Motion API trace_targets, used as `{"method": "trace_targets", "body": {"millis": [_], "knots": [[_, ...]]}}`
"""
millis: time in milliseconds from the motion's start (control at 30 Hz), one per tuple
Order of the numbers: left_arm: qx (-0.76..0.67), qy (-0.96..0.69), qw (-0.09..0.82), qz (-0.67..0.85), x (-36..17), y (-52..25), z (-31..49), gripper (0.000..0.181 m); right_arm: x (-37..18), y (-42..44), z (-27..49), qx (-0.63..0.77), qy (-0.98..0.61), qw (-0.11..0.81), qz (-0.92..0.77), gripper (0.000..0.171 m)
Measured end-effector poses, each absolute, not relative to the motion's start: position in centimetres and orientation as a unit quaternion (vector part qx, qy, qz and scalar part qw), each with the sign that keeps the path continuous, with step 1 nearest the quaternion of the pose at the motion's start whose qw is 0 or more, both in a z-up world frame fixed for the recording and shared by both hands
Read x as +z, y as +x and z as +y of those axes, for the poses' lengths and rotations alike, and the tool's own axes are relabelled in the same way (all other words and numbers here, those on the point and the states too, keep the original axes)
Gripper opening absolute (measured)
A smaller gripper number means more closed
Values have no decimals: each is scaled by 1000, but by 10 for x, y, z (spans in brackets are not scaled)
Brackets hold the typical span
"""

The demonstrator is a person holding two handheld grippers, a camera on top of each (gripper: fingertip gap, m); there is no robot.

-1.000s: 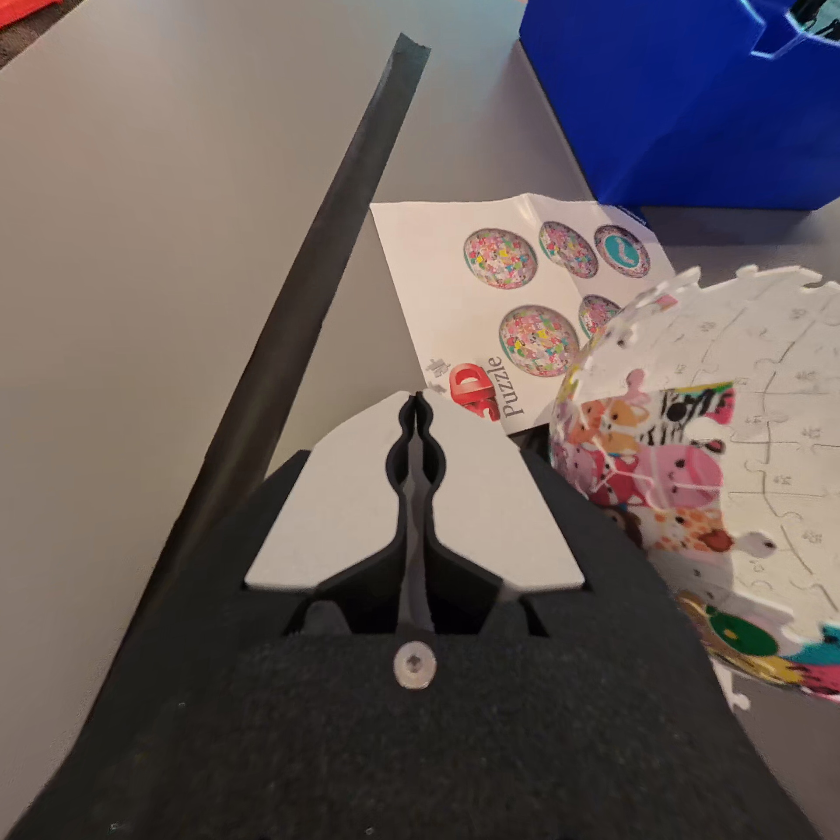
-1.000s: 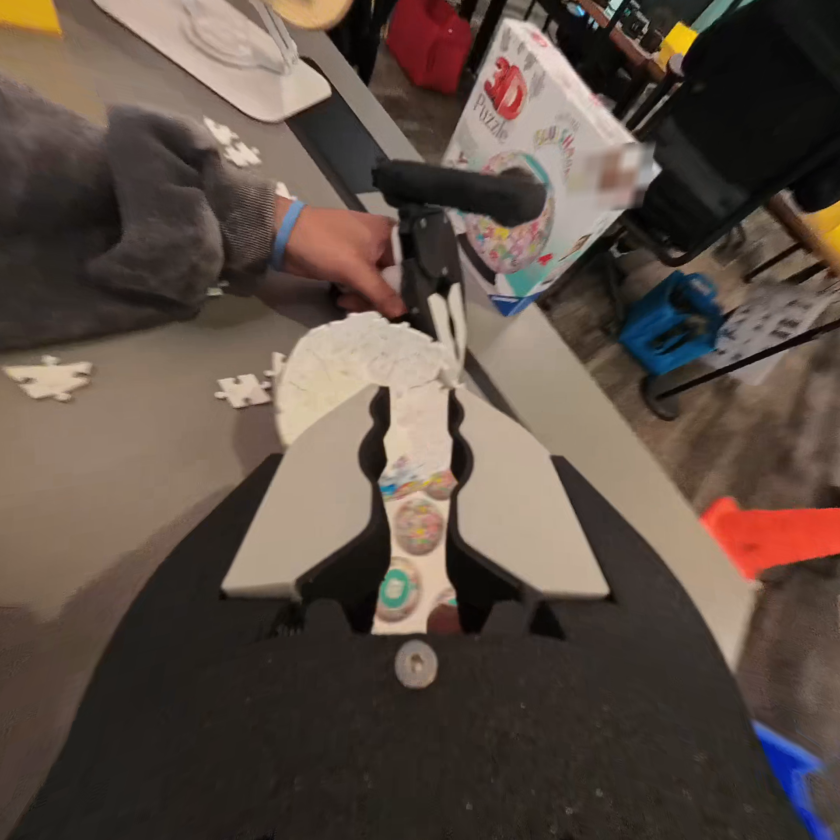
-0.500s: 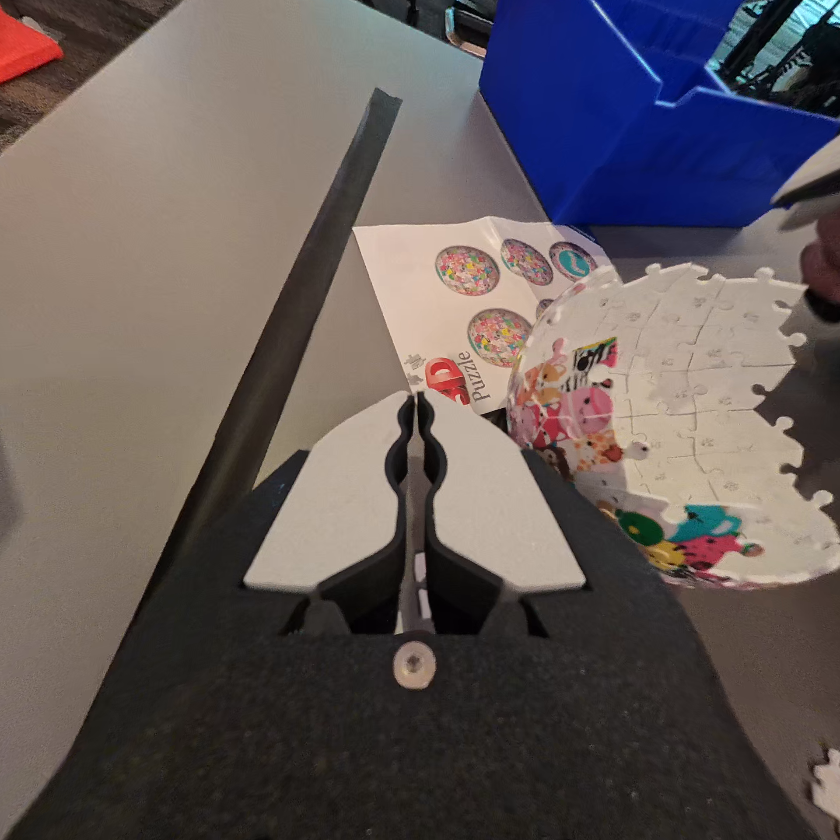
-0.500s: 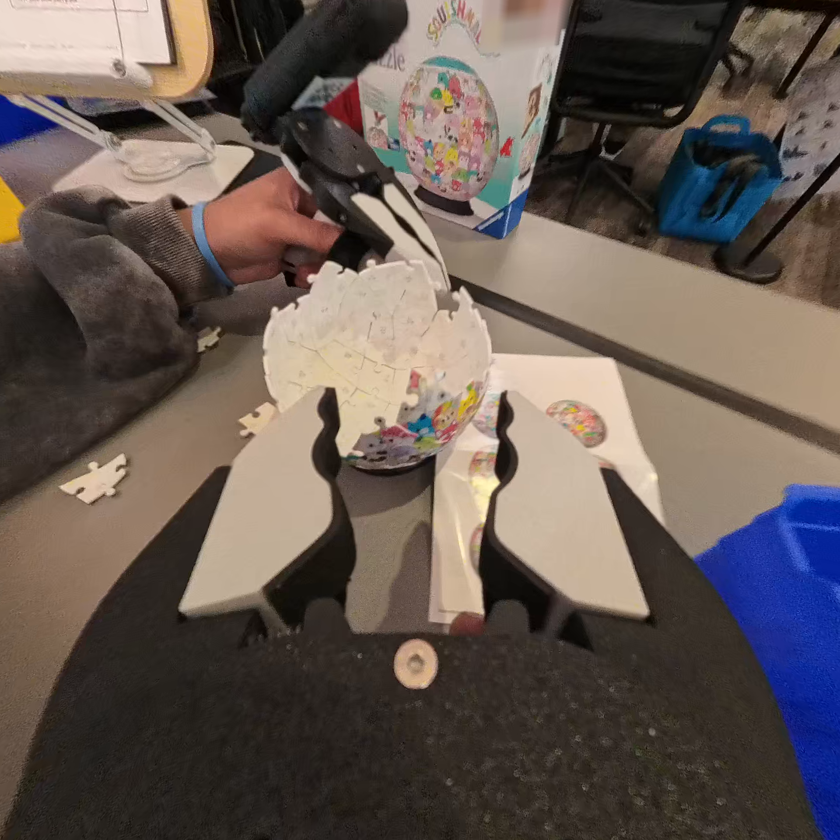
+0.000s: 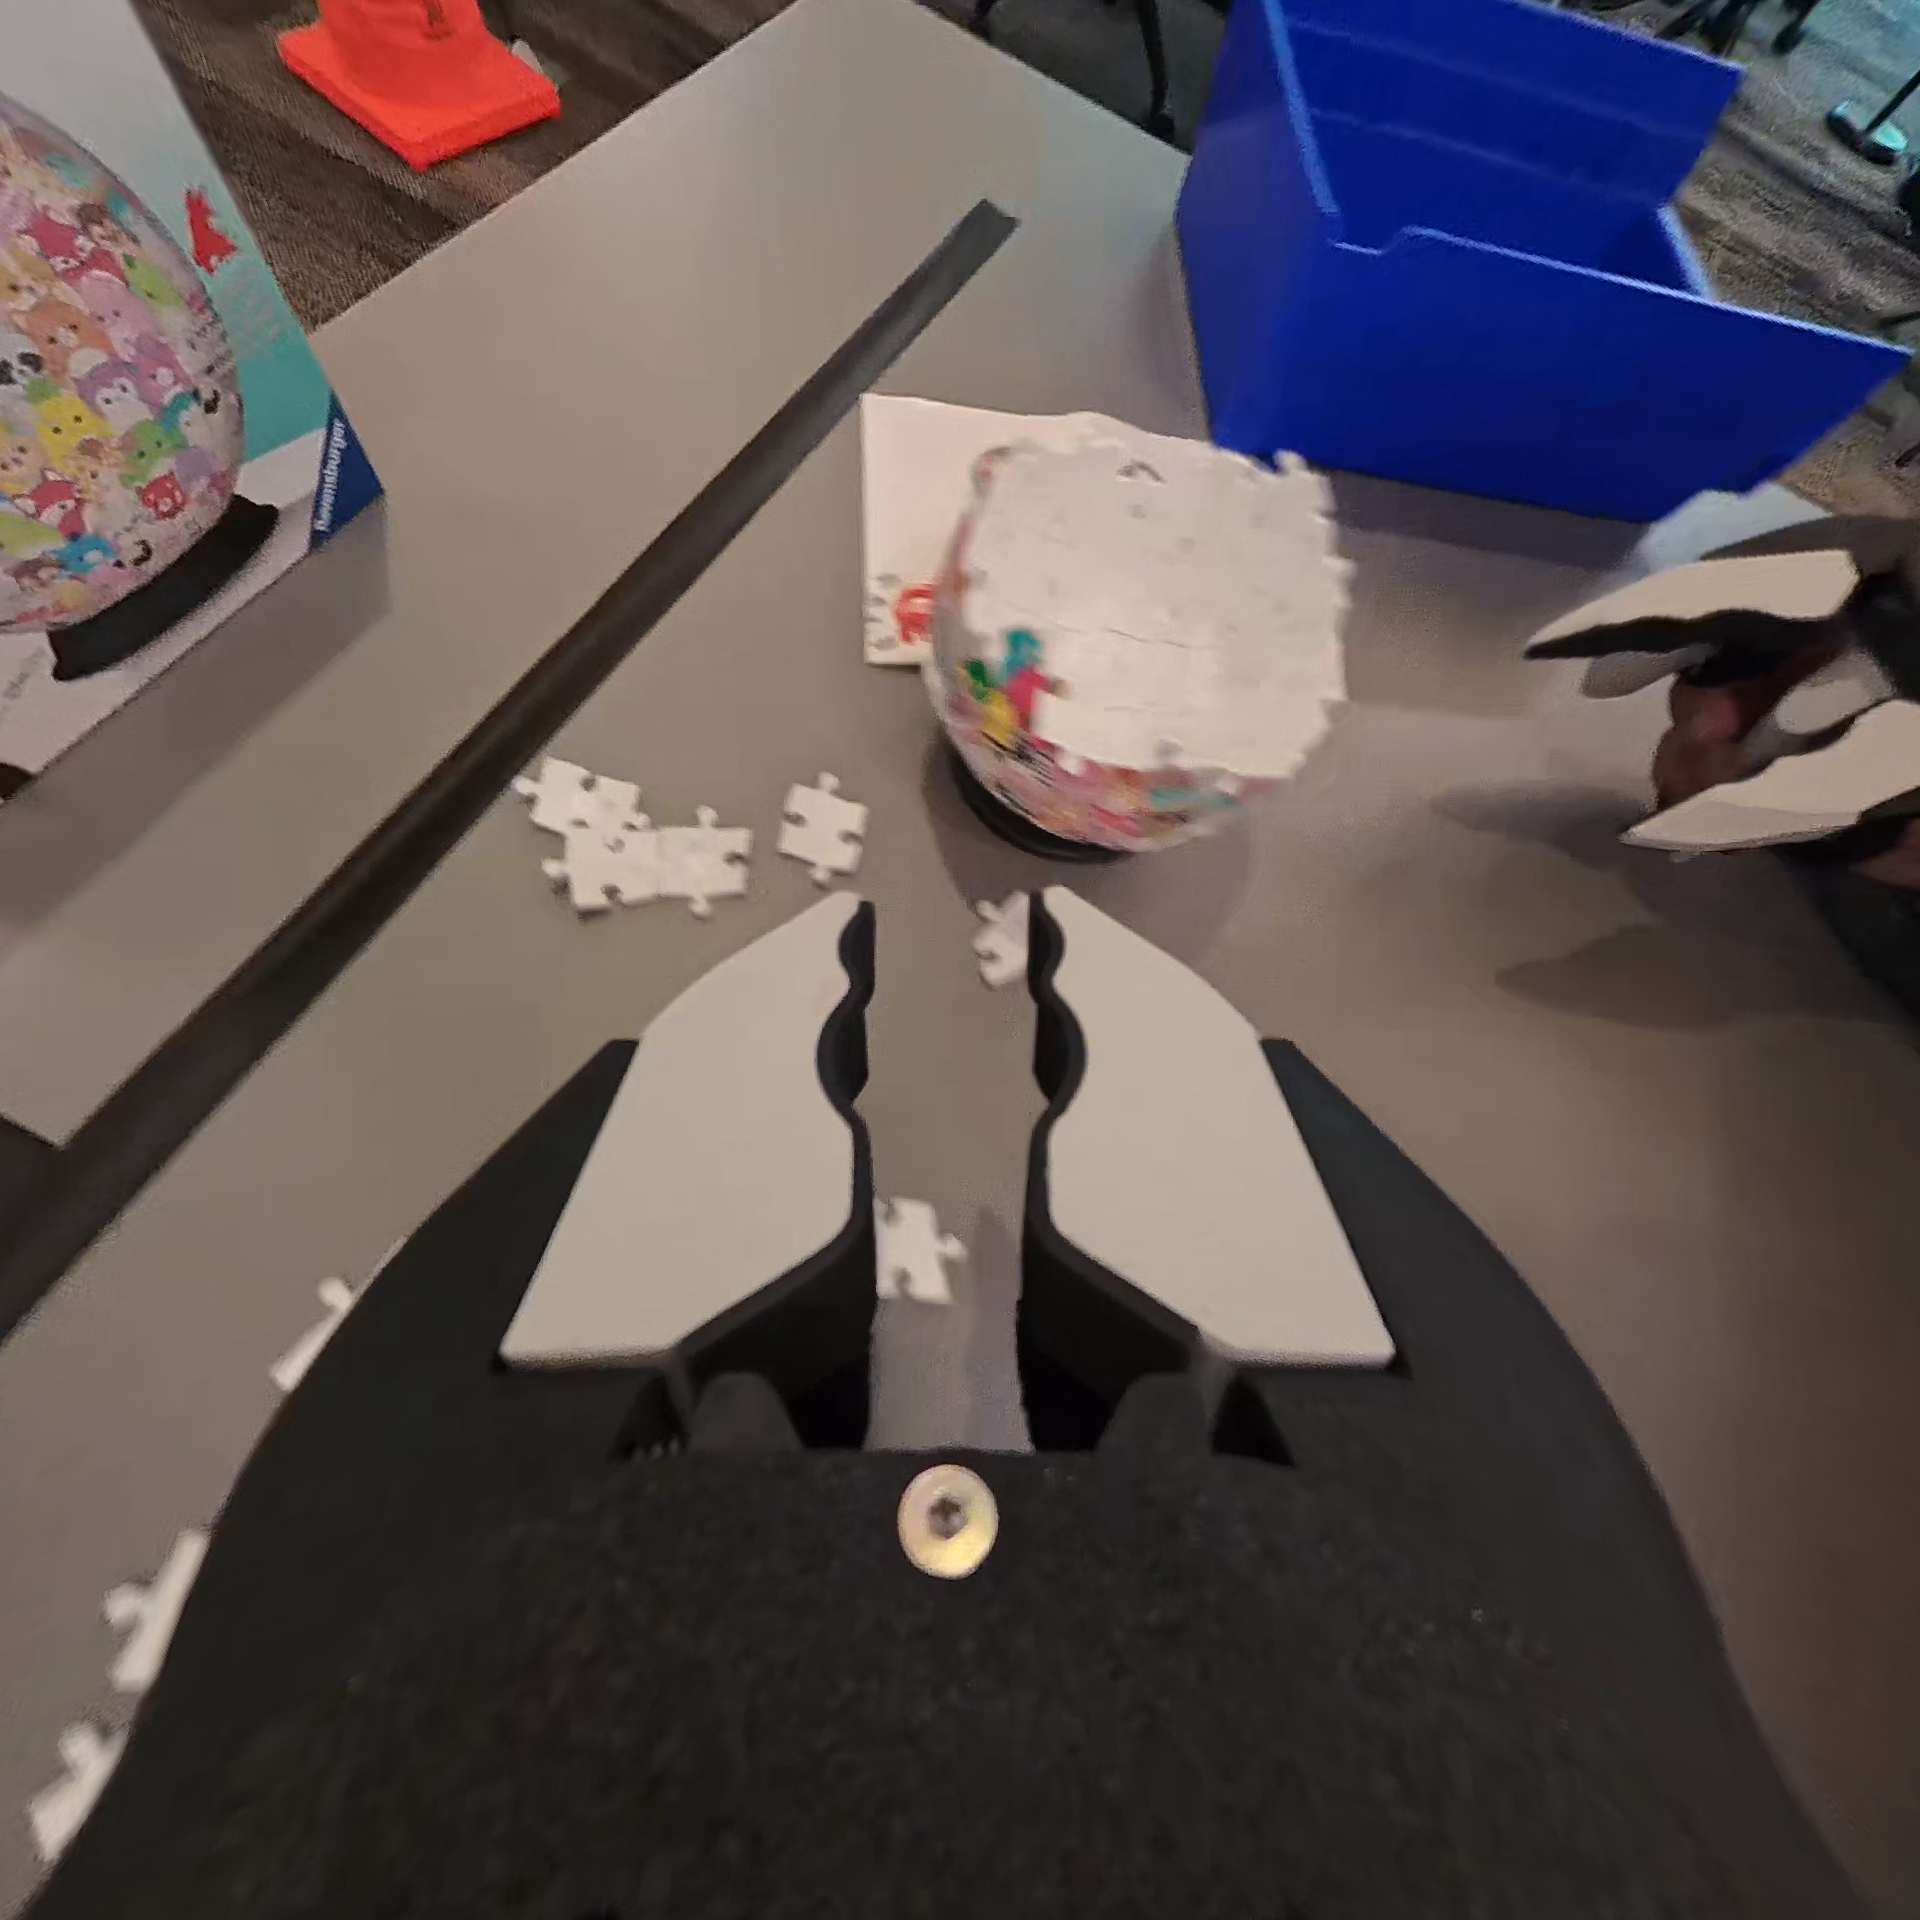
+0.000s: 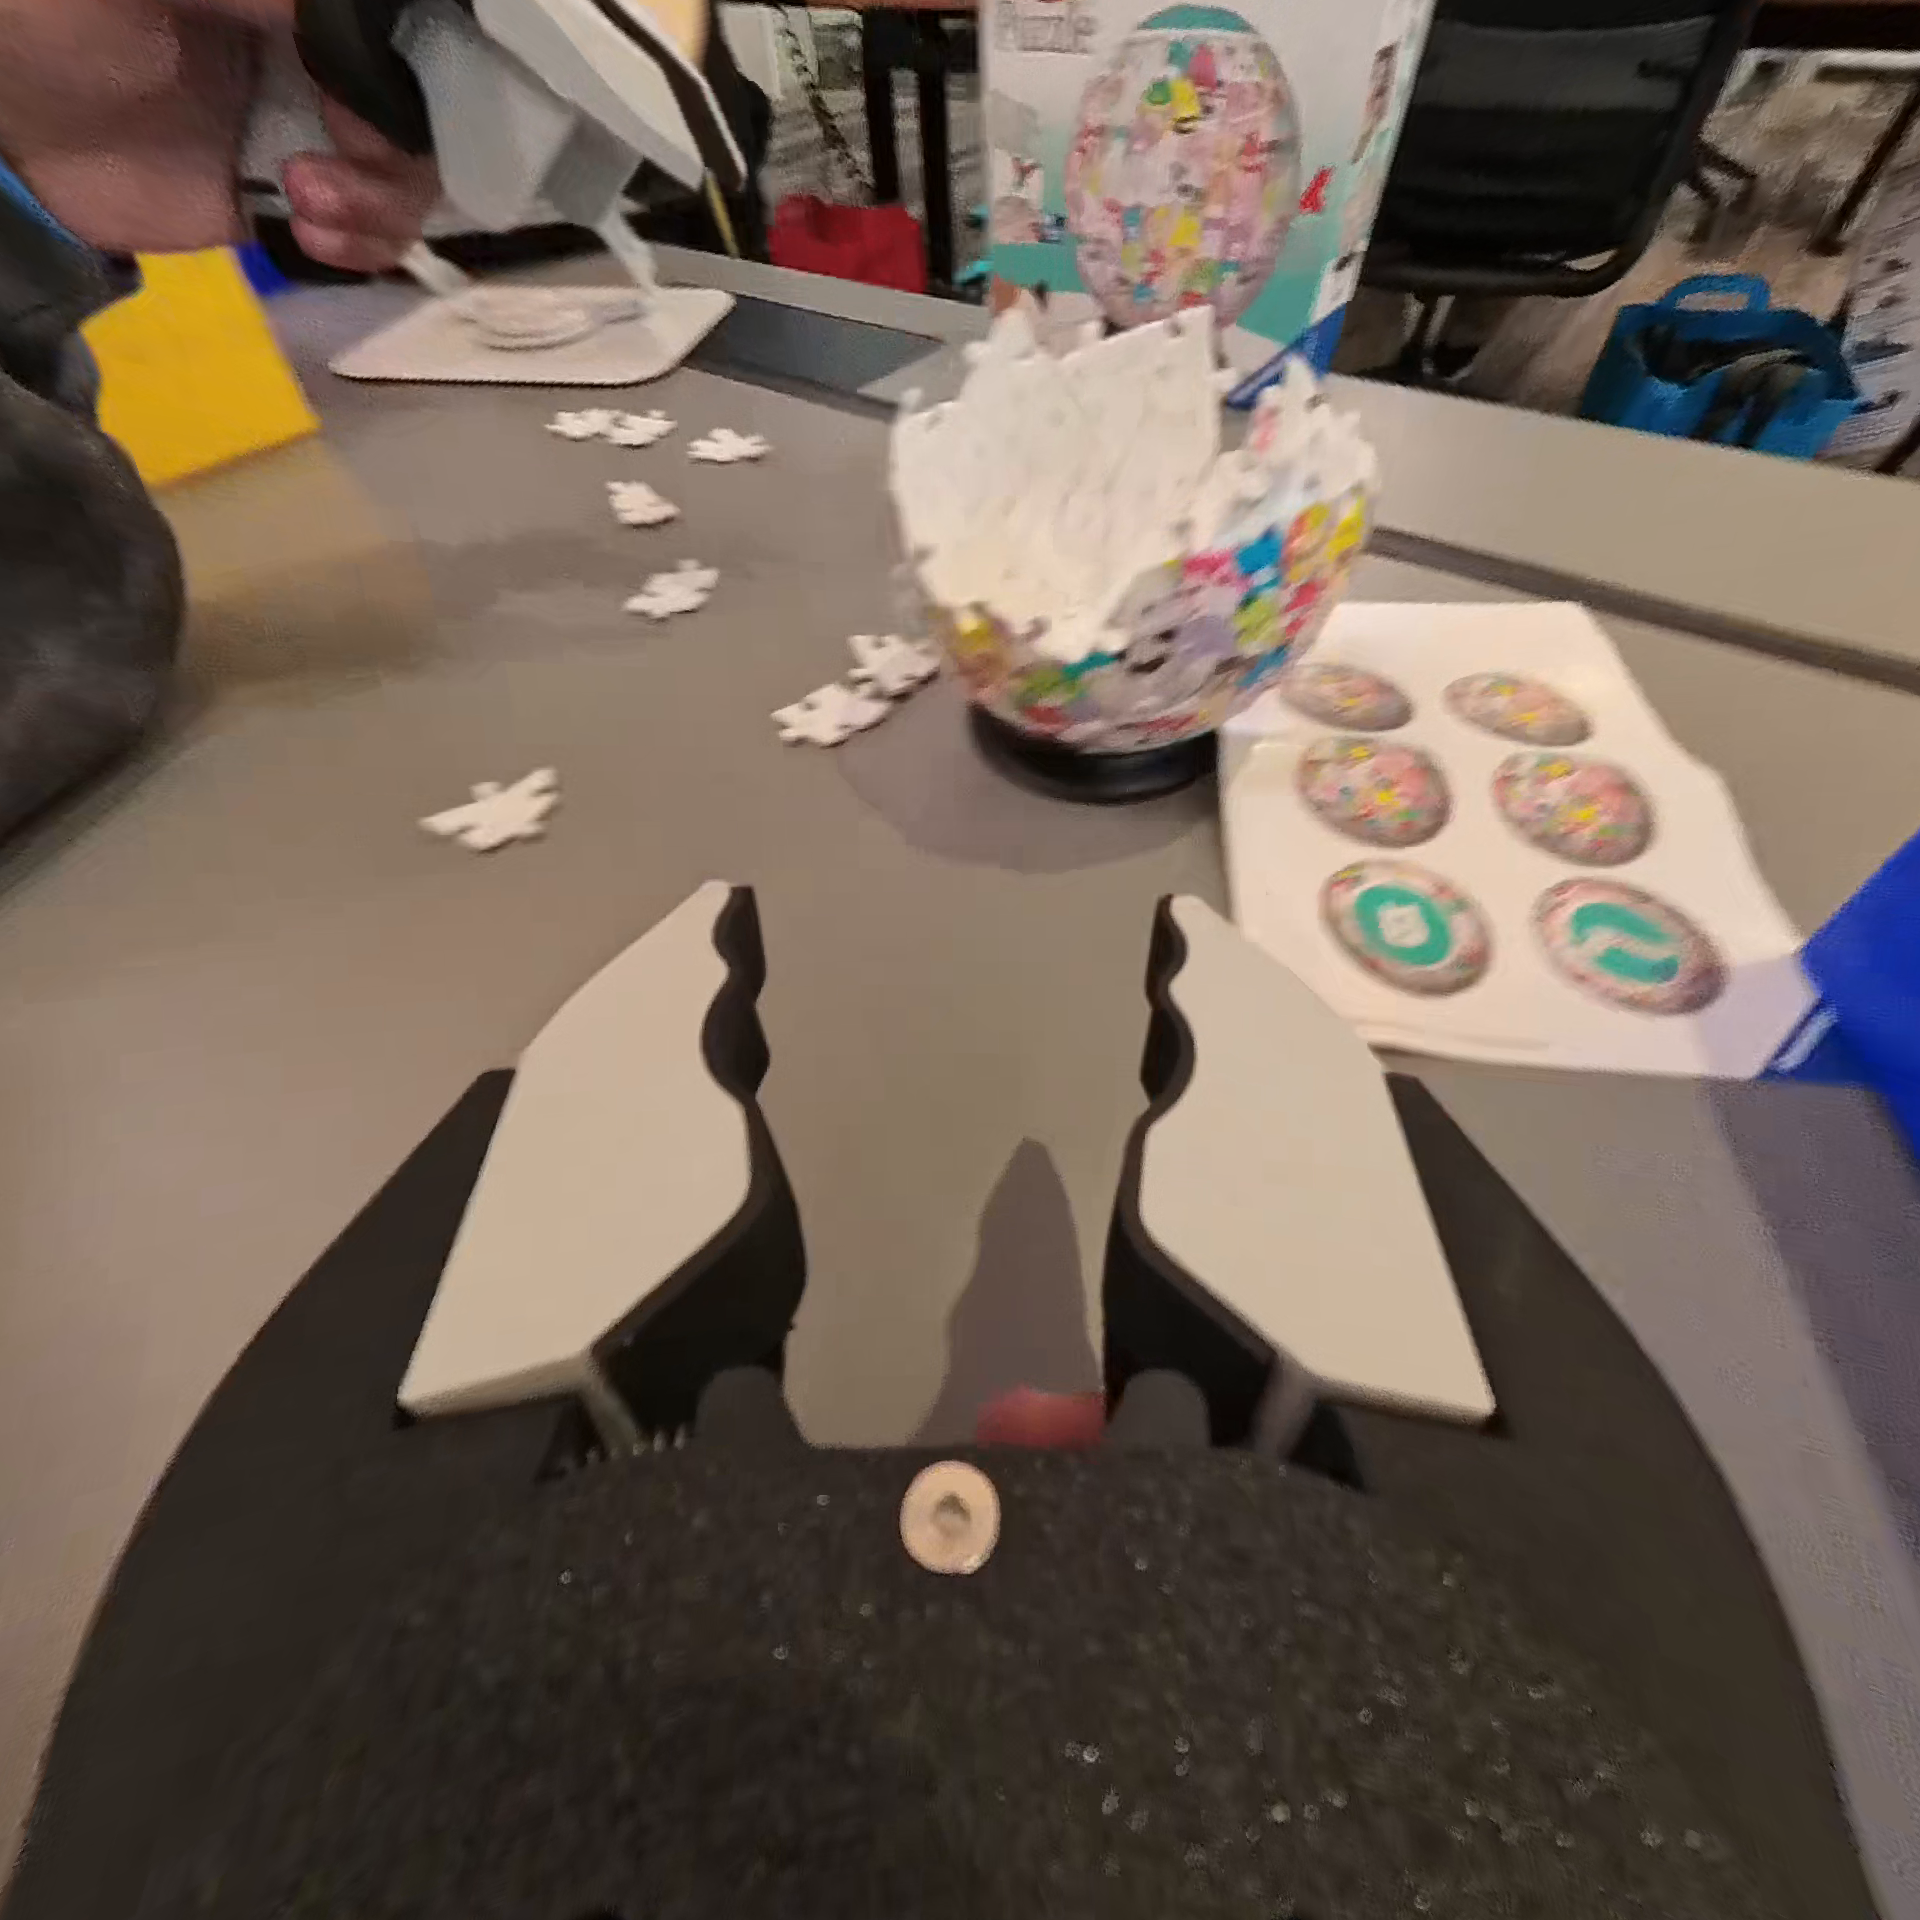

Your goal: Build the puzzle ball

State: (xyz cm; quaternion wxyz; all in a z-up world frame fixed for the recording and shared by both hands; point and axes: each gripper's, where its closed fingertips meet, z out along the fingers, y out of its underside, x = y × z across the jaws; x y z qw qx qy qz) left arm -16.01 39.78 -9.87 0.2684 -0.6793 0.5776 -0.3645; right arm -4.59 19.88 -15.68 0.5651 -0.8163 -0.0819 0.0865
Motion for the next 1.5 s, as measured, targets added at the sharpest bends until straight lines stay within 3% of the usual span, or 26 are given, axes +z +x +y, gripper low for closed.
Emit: {"method": "trace_targets", "body": {"millis": [200,267,400,767,1133,1500], "knots": [[-330,-673,292,594,-119,-226,290,59,-133,-84,150,93,-797,584,-118,66],[-308,-675,301,600,-145,-239,261,59,-129,-89,146,81,-785,599,-134,58],[-197,-689,285,636,-198,-254,242,67,-138,-87,149,79,-799,581,-138,58],[-233,-700,279,615,-209,-245,242,55,-147,-91,153,89,-811,561,-141,54],[-274,-706,295,582,-199,-235,252,56,-155,-87,151,82,-820,548,-145,54],[-241,-723,365,534,-184,-271,304,55,-156,-90,150,103,-819,545,-145,55]]}}
